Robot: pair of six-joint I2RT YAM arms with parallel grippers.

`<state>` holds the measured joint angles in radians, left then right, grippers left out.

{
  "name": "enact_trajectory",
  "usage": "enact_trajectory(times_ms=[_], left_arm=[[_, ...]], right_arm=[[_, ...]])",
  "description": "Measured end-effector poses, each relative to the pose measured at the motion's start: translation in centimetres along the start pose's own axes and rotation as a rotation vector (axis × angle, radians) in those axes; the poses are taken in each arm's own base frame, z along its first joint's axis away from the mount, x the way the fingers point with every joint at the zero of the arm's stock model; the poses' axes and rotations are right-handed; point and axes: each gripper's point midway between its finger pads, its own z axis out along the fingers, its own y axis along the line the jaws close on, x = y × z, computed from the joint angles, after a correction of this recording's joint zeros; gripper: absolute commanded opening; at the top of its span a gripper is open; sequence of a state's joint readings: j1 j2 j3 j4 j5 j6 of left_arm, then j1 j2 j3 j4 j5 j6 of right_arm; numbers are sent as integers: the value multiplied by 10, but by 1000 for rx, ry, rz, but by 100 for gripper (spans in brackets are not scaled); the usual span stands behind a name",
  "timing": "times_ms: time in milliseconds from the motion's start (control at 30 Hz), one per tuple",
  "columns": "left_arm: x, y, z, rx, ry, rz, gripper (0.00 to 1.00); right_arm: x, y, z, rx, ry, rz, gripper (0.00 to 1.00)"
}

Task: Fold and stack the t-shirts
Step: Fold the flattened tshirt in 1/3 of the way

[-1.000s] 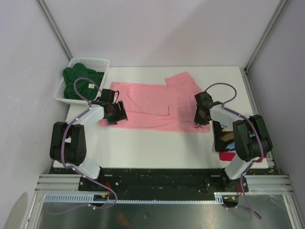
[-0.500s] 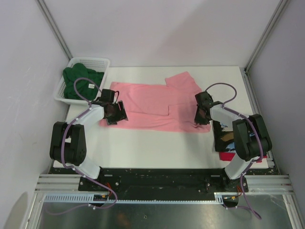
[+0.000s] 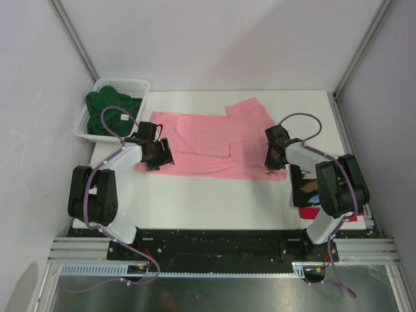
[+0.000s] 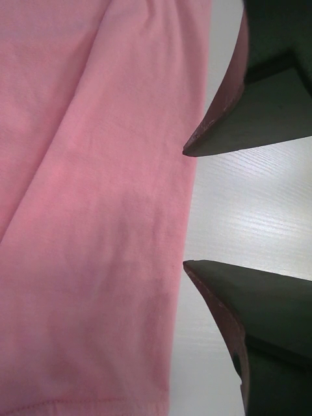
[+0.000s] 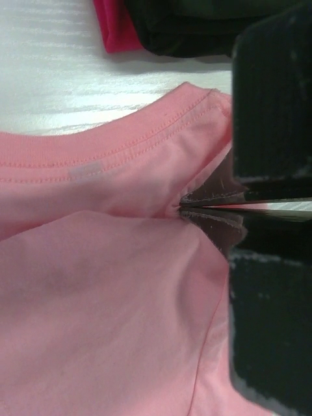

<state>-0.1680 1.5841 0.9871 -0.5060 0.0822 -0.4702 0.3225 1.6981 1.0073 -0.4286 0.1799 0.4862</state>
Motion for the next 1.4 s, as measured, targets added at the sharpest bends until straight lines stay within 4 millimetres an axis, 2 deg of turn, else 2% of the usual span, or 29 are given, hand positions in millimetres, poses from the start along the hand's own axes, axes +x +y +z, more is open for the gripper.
enact_trajectory(times_ms=[133, 367, 567, 633, 733, 833, 967, 1100, 1200, 1300, 1400], left_arm=[[0, 0, 0, -2, -1, 0, 69], [2, 4, 2, -14, 2, -1, 70], [3, 4, 2, -15, 3, -1, 70], [3, 4, 2, -15, 4, -1, 70], [3, 4, 3, -16, 4, -1, 70], [3, 4, 3, -16, 5, -1, 70], [3, 4, 3, -16, 6, -1, 70], [3, 4, 3, -17, 5, -2, 70], [2, 6, 3, -30, -1, -12, 70], [1, 10, 5, -54, -8, -32, 70], [0, 17, 10, -92, -10, -62, 70]], right_arm=[[-1, -8, -6, 39, -10, 8, 2], [-8, -27, -32, 115, -58, 32, 4], [-2, -34, -34, 147, -42, 38, 7], [0, -35, -33, 154, -33, 39, 17], [7, -37, -30, 169, -14, 38, 40], [16, -41, -28, 183, 7, 31, 47], [19, -43, -31, 186, 12, 25, 40], [6, -35, -51, 135, -53, 41, 34], [-3, -20, -66, 73, -106, 48, 30], [0, -5, -66, 31, -101, 37, 29], [11, 5, -53, 12, -52, 22, 28]])
